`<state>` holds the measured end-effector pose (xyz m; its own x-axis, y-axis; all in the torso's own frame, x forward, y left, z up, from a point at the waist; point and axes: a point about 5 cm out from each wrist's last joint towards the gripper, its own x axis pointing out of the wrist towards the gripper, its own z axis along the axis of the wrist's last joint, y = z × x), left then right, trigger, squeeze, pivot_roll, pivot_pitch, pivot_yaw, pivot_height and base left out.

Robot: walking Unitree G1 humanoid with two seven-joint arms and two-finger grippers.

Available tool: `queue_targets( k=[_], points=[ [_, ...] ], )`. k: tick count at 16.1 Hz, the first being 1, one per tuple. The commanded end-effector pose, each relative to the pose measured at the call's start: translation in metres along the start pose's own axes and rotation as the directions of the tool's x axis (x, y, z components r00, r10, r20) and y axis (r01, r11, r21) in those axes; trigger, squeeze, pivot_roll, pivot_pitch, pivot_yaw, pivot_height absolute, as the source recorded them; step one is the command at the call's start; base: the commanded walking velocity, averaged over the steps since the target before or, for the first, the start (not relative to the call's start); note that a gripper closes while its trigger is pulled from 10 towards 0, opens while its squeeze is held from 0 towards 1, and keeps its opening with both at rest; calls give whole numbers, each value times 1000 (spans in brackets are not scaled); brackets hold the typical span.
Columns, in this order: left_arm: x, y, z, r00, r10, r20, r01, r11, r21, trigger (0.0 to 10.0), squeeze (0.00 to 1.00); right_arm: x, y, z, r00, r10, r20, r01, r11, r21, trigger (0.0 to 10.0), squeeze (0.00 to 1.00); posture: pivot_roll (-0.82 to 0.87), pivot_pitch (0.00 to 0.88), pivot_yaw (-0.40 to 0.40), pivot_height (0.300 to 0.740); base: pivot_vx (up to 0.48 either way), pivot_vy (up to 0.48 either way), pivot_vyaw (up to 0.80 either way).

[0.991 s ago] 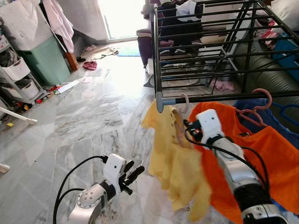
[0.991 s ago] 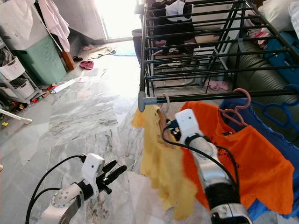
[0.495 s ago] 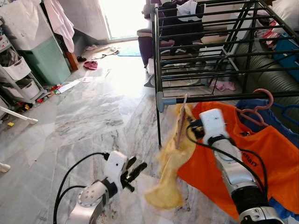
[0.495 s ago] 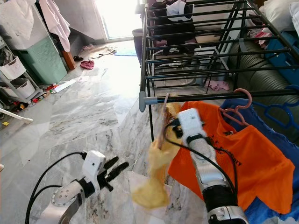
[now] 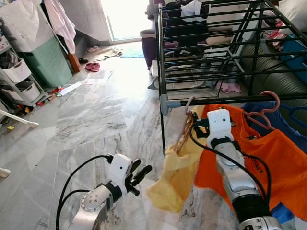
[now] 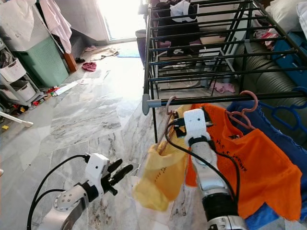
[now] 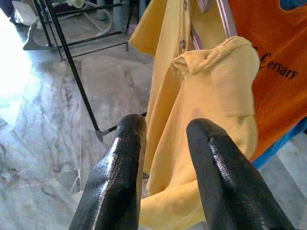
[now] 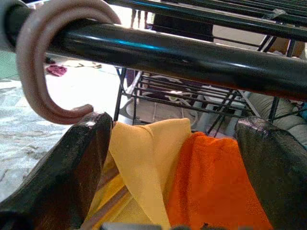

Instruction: Hang hanger

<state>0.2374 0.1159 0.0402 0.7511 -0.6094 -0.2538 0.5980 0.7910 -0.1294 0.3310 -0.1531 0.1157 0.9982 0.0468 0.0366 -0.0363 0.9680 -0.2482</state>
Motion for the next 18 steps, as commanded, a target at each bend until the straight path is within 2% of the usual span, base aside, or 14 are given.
queue_targets(
  k=[1,3,6,8,9,11,14,18],
  points=[
    [-2,3,2,1000,8,-2,-8,1000,5,10000,0,2,5,11,999,3,48,-4,1000,7,10000,1000,-57,6,103,740,0,0,0],
    [1,2,3,1000,-21,1,21,1000,-6,10000,0,4,6,15,998,3,58,-4,1000,13,10000,1000,-52,3,100,740,0,0,0],
    [7,-1,8,997,-77,5,77,997,2,10000,0,9,13,25,998,14,60,-19,997,74,10000,1000,-54,6,100,740,0,0,0],
    [7,-3,6,996,-90,4,90,996,-17,10000,0,7,26,30,997,64,53,-70,991,116,10000,1000,-54,7,101,740,0,0,0],
    [7,-3,4,996,-91,-3,91,995,-28,10000,0,3,37,30,992,119,42,-124,983,135,10000,1000,-53,7,105,740,0,0,0],
    [5,1,0,997,-72,-18,71,997,-27,10000,0,-4,49,22,982,187,5,-186,972,143,10000,1000,-50,10,106,740,0,0,0],
    [-3,9,-7,998,-33,-49,32,999,-16,10000,0,-15,48,11,982,183,-41,-176,976,124,10000,1000,-47,16,107,740,0,0,0],
    [-2,9,-10,998,-32,-58,31,999,-19,10000,0,-21,29,-7,990,75,-116,-66,995,78,10000,1000,-51,14,107,740,0,0,0]
  ],
)
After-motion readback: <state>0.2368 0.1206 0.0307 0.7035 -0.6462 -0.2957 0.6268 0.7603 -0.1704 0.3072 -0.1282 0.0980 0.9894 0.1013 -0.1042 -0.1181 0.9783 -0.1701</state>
